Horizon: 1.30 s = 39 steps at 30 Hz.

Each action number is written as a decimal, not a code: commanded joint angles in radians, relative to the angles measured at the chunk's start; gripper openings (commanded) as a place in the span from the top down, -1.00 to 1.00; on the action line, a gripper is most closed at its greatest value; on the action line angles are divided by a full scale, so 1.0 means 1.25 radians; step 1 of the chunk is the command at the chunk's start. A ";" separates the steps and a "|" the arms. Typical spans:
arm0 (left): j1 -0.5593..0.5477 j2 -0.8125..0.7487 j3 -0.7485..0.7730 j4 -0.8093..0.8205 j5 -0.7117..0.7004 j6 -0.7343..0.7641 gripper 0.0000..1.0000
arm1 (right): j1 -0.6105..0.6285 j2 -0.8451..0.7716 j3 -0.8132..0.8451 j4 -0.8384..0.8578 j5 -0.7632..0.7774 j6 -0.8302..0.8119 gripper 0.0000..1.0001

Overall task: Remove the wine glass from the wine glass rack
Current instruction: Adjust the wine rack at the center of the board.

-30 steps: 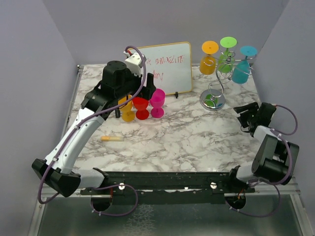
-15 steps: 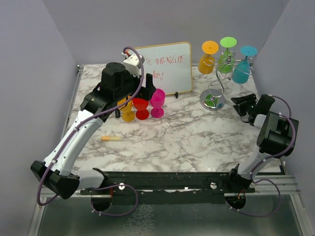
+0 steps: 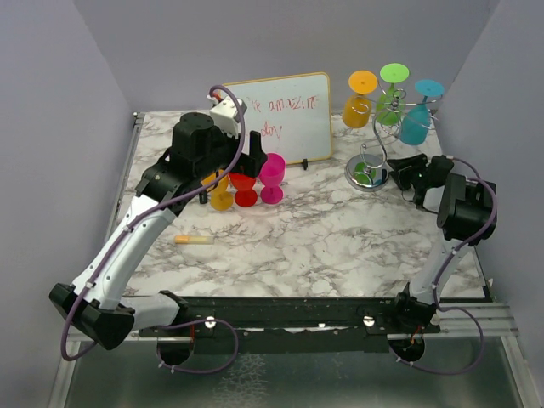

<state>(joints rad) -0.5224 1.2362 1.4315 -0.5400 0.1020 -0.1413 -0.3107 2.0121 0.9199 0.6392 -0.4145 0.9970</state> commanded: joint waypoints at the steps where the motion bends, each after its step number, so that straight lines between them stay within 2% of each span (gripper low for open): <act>1: 0.006 -0.035 -0.015 0.006 -0.024 0.002 -0.98 | 0.003 0.025 -0.007 0.143 -0.005 0.042 -0.02; 6: 0.006 -0.031 -0.016 0.006 -0.024 0.003 -0.98 | 0.007 0.004 -0.045 0.208 -0.036 0.058 0.05; 15: 0.006 -0.015 -0.021 0.006 0.004 0.003 -0.98 | 0.007 0.032 -0.081 0.403 -0.145 0.137 0.27; 27: 0.006 -0.018 -0.018 0.006 -0.005 0.002 -0.98 | 0.019 -0.014 -0.146 0.416 -0.154 0.134 0.27; 39: 0.006 -0.034 -0.031 0.004 -0.014 0.004 -0.98 | 0.055 -0.068 -0.178 0.365 -0.140 0.116 0.27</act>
<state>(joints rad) -0.5217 1.2137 1.4052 -0.5404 0.0933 -0.1387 -0.2821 1.9759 0.7311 1.1053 -0.5735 1.1584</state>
